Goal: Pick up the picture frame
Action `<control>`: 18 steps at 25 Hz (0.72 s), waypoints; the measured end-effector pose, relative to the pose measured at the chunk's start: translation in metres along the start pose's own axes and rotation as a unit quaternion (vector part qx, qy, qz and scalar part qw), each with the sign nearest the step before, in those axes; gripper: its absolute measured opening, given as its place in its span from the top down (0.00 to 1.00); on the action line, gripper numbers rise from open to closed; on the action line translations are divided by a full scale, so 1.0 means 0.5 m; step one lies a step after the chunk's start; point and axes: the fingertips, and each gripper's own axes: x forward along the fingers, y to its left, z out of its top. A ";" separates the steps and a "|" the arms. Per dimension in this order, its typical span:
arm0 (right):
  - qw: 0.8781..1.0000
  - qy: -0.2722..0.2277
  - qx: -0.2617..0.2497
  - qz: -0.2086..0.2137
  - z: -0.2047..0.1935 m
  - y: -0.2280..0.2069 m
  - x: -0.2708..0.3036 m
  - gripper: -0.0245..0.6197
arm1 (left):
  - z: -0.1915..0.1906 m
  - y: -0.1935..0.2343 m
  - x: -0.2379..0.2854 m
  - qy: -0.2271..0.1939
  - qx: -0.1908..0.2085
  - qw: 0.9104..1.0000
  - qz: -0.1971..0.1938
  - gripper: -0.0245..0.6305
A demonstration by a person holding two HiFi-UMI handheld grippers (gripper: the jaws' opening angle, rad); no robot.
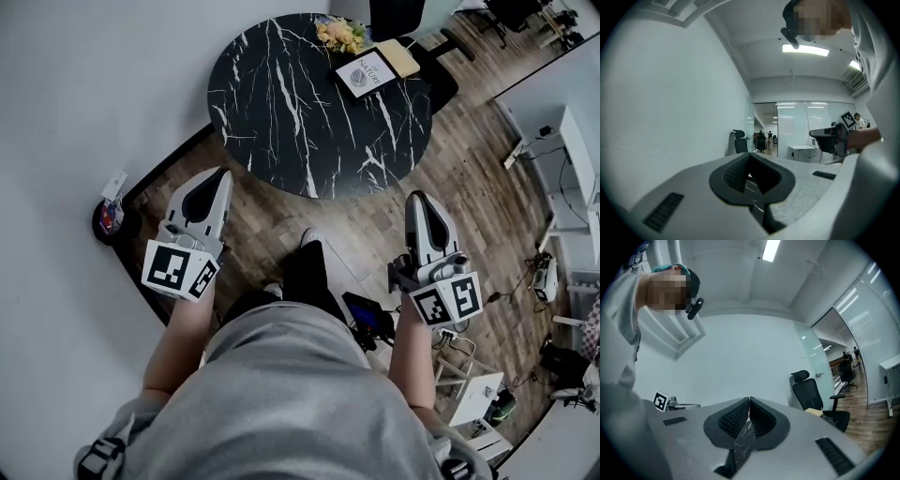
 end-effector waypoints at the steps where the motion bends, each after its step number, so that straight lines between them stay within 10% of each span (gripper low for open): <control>1: 1.000 0.000 0.001 0.001 0.001 -0.011 0.009 0.92 | 0.001 0.001 0.014 0.000 0.000 1.000 0.000 0.95; 18: 0.998 0.030 0.041 0.037 0.008 -0.197 0.180 0.92 | 0.018 0.033 0.215 0.004 0.002 1.000 0.023 0.95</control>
